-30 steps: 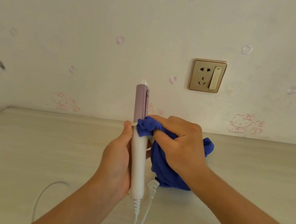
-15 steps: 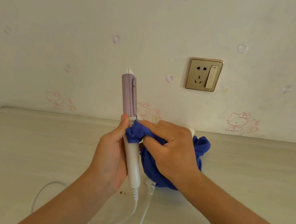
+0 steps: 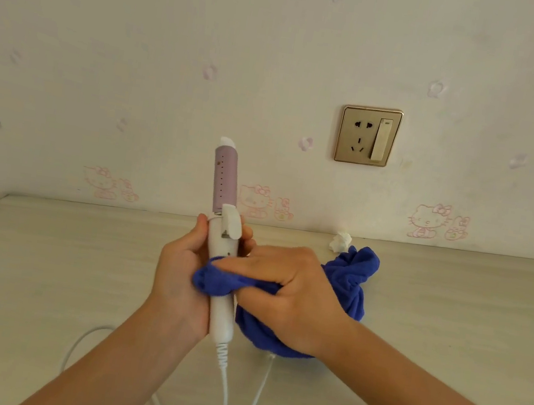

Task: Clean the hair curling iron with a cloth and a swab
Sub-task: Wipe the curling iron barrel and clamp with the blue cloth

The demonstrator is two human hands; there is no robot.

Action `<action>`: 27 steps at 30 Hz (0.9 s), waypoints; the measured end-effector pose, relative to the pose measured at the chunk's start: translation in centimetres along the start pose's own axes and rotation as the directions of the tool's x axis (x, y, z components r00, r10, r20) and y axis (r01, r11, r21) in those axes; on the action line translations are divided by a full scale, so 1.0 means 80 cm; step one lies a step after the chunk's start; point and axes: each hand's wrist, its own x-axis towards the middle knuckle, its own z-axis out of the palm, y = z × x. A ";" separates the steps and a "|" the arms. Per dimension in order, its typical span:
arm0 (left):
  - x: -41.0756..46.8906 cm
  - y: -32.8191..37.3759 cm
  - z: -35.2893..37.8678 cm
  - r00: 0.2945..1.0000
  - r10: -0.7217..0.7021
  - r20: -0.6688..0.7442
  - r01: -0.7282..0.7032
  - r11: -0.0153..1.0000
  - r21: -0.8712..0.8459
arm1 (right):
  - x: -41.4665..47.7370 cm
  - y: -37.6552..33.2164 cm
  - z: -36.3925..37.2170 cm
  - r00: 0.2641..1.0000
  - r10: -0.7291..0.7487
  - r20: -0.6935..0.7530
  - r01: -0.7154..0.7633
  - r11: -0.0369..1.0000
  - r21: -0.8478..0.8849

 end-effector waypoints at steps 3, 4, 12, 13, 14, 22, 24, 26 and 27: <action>0.001 0.003 -0.002 0.999 0.011 -0.034 -0.012 1.000 -0.004 | 0.000 0.001 0.001 0.999 -0.021 0.038 0.022 0.999 -0.040; 0.001 0.002 -0.002 0.999 0.003 -0.038 -0.003 1.000 0.014 | 0.001 0.002 0.000 1.000 -0.026 0.008 0.026 0.998 -0.062; 0.002 -0.002 0.003 0.997 0.048 -0.063 -0.042 0.994 0.100 | 0.002 0.001 -0.007 0.979 -0.017 -0.201 -0.013 0.989 -0.150; 0.002 -0.002 0.003 0.997 0.058 -0.053 -0.052 0.992 0.117 | 0.002 0.001 -0.008 0.976 -0.021 -0.218 -0.012 0.989 -0.150; 0.002 -0.003 0.004 0.997 0.068 -0.047 -0.061 0.989 0.136 | 0.003 0.001 -0.009 0.974 -0.026 -0.226 -0.010 0.988 -0.154; -0.010 -0.010 0.007 0.981 0.190 0.038 -0.192 0.921 0.339 | 0.003 -0.002 -0.007 0.987 -0.057 -0.150 0.033 0.987 -0.155; -0.010 -0.010 0.009 0.981 0.188 0.044 -0.192 0.922 0.335 | 0.004 -0.001 -0.013 0.979 -0.062 -0.195 0.043 0.994 -0.097; -0.010 -0.011 0.010 0.982 0.178 0.069 -0.190 0.930 0.315 | 0.005 0.000 -0.019 0.971 -0.031 -0.237 0.031 1.000 -0.006; -0.009 -0.012 0.010 0.981 0.172 0.089 -0.191 0.932 0.307 | 0.006 0.001 -0.021 0.965 -0.014 -0.261 0.016 1.000 0.004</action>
